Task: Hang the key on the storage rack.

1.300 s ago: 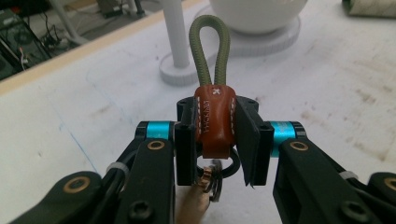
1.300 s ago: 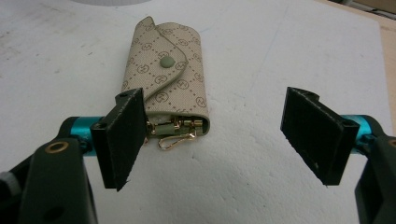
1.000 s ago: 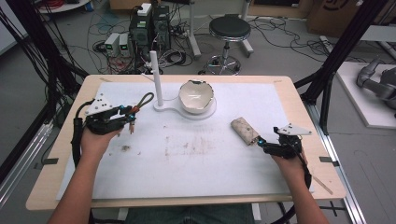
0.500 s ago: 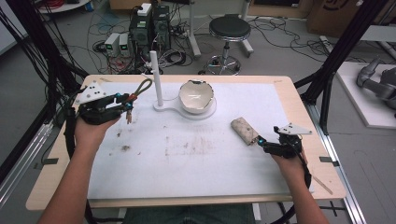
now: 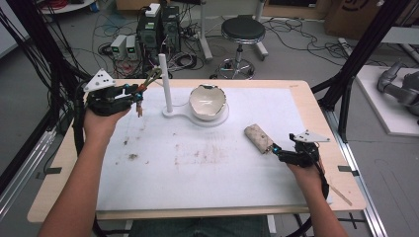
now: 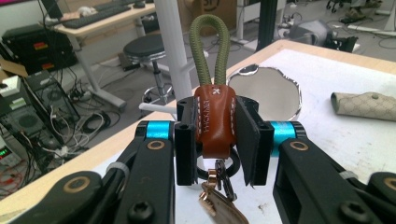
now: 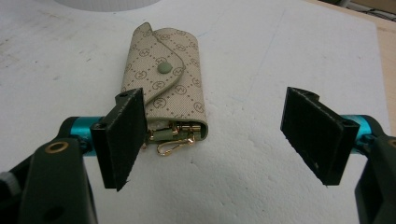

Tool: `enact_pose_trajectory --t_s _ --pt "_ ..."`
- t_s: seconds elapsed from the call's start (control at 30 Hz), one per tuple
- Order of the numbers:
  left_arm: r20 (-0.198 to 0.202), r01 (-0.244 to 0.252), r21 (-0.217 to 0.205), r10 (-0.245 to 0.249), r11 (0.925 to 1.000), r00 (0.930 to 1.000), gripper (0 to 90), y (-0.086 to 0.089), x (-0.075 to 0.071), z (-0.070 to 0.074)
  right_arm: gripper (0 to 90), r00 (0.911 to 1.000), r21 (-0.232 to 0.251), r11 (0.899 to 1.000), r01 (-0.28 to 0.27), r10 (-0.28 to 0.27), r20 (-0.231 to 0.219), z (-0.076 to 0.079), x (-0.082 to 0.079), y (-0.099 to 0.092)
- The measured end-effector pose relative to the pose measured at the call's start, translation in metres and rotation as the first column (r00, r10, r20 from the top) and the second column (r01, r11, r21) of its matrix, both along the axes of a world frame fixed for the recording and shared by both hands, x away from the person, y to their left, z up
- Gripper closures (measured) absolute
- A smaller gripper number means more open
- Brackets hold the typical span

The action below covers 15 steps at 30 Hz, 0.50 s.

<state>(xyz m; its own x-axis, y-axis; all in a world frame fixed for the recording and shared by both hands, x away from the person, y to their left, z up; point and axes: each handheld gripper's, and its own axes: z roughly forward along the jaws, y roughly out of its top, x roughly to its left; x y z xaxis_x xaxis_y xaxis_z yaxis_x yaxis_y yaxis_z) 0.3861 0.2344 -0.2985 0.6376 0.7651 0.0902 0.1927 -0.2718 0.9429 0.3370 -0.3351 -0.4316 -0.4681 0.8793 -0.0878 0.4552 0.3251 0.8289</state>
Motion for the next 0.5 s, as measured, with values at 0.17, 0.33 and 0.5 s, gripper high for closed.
enact_pose_trajectory --t_s 0.17,0.33,0.5 --pt "-0.022 -0.006 0.039 0.007 0.9992 0.9997 70.1 -0.007 0.009 -0.005 22.9 1.0000 -0.002 1.000 -0.002 0.002 0.000 0.000 0.001 0.000" --pt "-0.033 -0.018 0.070 0.020 0.9974 0.9992 70.1 -0.011 0.016 -0.007 23.0 1.0000 -0.002 1.000 -0.004 0.004 -0.003 -0.001 0.001 0.000" --pt "-0.044 -0.023 0.091 0.027 0.9956 0.9987 69.8 -0.015 0.021 -0.009 23.0 1.0000 0.002 1.000 0.000 0.000 -0.003 0.000 0.000 0.000"
